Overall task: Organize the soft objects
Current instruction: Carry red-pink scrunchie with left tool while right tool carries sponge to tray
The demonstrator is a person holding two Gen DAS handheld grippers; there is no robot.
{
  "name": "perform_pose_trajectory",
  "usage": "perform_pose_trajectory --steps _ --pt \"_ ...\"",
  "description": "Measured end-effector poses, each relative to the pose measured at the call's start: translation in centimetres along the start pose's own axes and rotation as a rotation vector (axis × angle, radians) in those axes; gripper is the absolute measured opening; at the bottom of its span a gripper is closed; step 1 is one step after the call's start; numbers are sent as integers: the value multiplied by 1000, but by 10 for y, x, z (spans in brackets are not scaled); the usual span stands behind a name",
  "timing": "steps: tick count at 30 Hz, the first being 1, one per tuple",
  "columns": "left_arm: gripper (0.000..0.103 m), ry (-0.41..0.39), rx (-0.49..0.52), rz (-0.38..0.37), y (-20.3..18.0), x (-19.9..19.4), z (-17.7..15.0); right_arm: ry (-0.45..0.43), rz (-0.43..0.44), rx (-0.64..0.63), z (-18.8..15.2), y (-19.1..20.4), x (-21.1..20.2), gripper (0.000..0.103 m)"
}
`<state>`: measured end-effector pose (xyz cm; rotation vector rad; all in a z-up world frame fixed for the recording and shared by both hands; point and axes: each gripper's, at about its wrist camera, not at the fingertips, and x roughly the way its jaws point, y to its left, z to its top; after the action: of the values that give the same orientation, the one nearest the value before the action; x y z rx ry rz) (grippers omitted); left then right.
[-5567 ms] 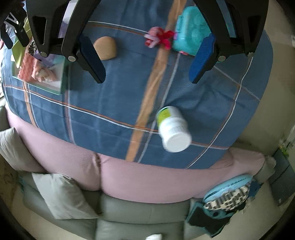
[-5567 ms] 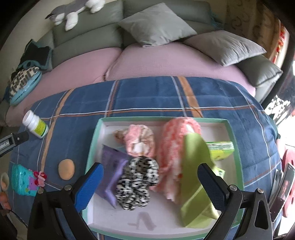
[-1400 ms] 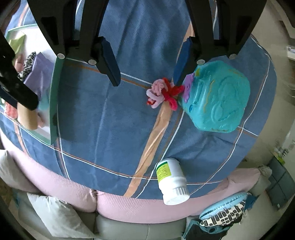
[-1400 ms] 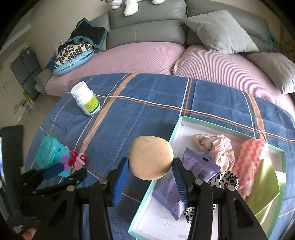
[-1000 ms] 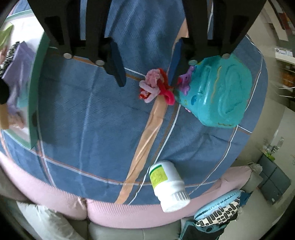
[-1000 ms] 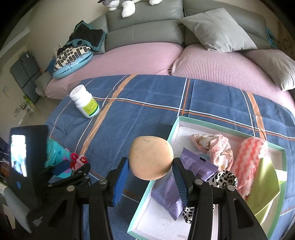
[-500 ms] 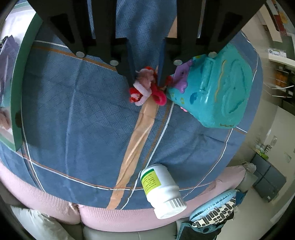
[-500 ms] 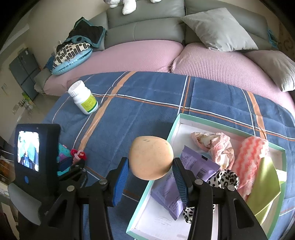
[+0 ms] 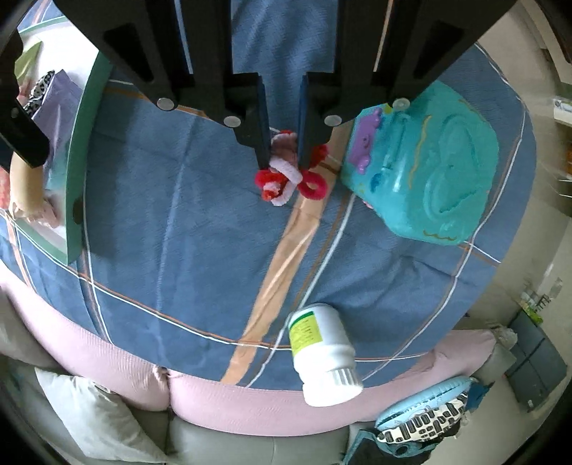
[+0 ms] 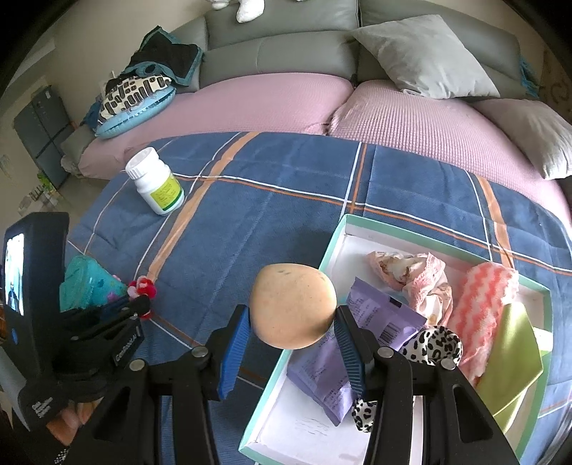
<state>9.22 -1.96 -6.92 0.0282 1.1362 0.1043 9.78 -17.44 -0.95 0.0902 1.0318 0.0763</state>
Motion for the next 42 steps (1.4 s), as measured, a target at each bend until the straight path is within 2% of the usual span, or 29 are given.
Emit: perform_pose_trajectory --steps 5,21,28,37,42 --pt "15 -18 -7 -50 -2 -7 1 -3 -11 5 -1 -2 -2 51" --pt "15 -112 15 -310 -15 -51 3 -44 -75 51 -10 -22 -27 51" --pt "15 -153 76 -413 -31 -70 -2 -39 -123 75 -20 -37 -36 51" --pt "15 -190 202 -469 -63 -85 -14 -52 -199 179 -35 -74 -57 51" --pt "15 -176 277 -516 -84 -91 -26 -41 -252 240 -50 -95 -66 51"
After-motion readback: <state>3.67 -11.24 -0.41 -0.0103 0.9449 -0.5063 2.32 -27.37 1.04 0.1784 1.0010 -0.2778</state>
